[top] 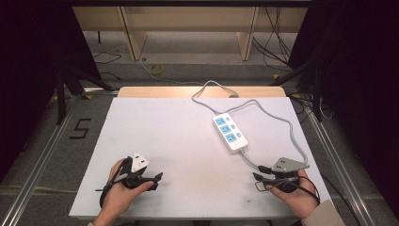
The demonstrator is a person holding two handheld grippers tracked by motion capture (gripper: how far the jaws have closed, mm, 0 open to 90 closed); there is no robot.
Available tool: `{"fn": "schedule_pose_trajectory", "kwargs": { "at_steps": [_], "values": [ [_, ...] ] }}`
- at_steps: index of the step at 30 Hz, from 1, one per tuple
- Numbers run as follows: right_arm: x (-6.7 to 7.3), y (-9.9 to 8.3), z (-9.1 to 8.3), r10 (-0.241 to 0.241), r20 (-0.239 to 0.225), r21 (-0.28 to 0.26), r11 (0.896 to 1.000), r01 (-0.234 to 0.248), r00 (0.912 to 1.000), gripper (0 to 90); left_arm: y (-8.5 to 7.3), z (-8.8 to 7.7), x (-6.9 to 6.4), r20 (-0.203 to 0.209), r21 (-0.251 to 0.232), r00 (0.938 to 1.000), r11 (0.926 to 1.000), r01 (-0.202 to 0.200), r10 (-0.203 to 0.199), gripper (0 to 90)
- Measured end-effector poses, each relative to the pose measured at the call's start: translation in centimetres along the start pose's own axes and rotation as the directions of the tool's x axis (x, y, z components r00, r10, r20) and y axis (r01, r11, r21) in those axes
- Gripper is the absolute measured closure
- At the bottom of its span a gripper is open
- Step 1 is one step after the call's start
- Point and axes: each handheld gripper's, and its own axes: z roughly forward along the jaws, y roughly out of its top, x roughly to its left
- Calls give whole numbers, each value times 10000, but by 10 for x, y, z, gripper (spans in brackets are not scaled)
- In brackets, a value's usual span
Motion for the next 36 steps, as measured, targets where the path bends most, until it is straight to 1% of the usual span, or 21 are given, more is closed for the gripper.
{"fn": "schedule_pose_trajectory", "kwargs": {
  "at_steps": [2, 7, 11, 12, 13, 14, 16, 18, 28, 29, 31, 34, 36],
  "values": [
    [0, 0, -1, -14, -8, -13, 10000, 14, 10000, 704, 0, 1, -1, -24, -37, 10000, 10000, -18, 18, 179],
    [0, 1, -3, 16, 108, -118, 9999, -14, 9999, 806, 0, 1, -2, 26, 86, 9999, 9999, -119, 119, 184],
    [1, 2, -2, 96, 101, 5, 10000, -96, 9999, 854, 0, 2, -3, 40, 27, 10000, 10000, -58, 58, 186],
    [1, 2, -2, 96, 101, 5, 10000, -96, 9999, 854, 0, 2, -3, 40, 27, 10000, 10000, -58, 58, 186],
    [0, 3, -3, 132, 152, 86, 9999, -133, 9998, 890, 0, 2, -3, 39, 29, 10000, 10000, -46, 45, 187],
    [0, 4, -3, 138, 167, 151, 9998, -141, 9998, 900, 0, 3, -3, 29, 29, 10000, 10000, -28, 28, 188],
    [0, 5, -3, 187, 200, 217, 9996, -192, 9996, 900, 0, 3, -3, 30, 32, 10000, 10000, -20, 20, 189],
    [-1, 8, -4, 298, 309, 396, 9987, -310, 9991, 900, 0, 2, -4, 58, -1, 9999, 10000, 85, -85, 190],
    [-7, 18, -2, 589, 720, 695, 9955, -639, 9957, 900, 1, 4, -6, 73, 49, 10000, 10000, 25, -26, 193],
    [-7, 18, -2, 589, 720, 695, 9955, -639, 9957, 900, 1, 4, -6, 73, 49, 10000, 10000, 25, -26, 193],
    [-9, 22, 1, 762, 773, 770, 9936, -822, 9941, 900, 1, 4, -7, 67, 125, 10000, 9999, -62, 61, 193],
    [-10, 25, 2, 769, 764, 842, 9930, -833, 9941, 900, 1, 4, -8, 49, 120, 10000, 9999, -66, 66, 193],
    [-12, 30, 6, 773, 774, 881, 9926, -840, 9940, 900, 1, 4, -9, 53, 81, 10000, 10000, -47, 46, 193]
  ]
}}
